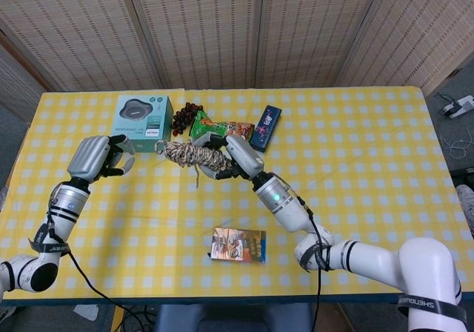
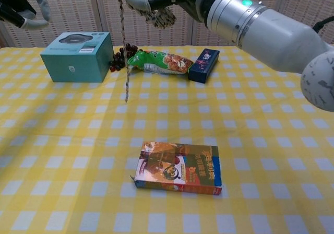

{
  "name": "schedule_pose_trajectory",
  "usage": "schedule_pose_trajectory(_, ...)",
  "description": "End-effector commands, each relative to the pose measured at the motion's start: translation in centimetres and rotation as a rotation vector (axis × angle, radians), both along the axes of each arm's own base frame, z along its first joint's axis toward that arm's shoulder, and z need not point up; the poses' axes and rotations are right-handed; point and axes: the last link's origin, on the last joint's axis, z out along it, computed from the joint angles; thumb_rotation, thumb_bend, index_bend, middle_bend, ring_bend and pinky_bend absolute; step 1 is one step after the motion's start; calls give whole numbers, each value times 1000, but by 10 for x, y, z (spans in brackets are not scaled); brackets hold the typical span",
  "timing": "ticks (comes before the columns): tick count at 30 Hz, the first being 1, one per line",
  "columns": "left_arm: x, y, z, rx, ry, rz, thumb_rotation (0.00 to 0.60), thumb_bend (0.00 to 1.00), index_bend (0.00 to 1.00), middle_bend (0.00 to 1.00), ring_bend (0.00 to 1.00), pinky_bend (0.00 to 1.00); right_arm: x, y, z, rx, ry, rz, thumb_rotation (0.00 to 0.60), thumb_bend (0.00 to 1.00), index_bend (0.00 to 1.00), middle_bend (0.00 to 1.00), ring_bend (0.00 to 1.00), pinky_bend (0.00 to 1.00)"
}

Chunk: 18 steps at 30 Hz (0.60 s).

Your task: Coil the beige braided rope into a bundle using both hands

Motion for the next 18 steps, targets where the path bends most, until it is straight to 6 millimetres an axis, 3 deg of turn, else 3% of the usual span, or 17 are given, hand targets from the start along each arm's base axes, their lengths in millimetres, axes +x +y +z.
schedule_pose_trajectory(1, -12, -8, 5, 13, 57, 34, 600, 375, 618, 843, 772, 969, -11, -1, 10, -69, 117, 25, 600, 402, 902, 680, 508, 514)
schedule_pose_trajectory(18, -62, -35, 20, 164, 283, 111, 600, 369, 506, 657, 563, 720, -61, 8, 48, -251, 268, 17, 600, 428, 902, 681, 508, 514)
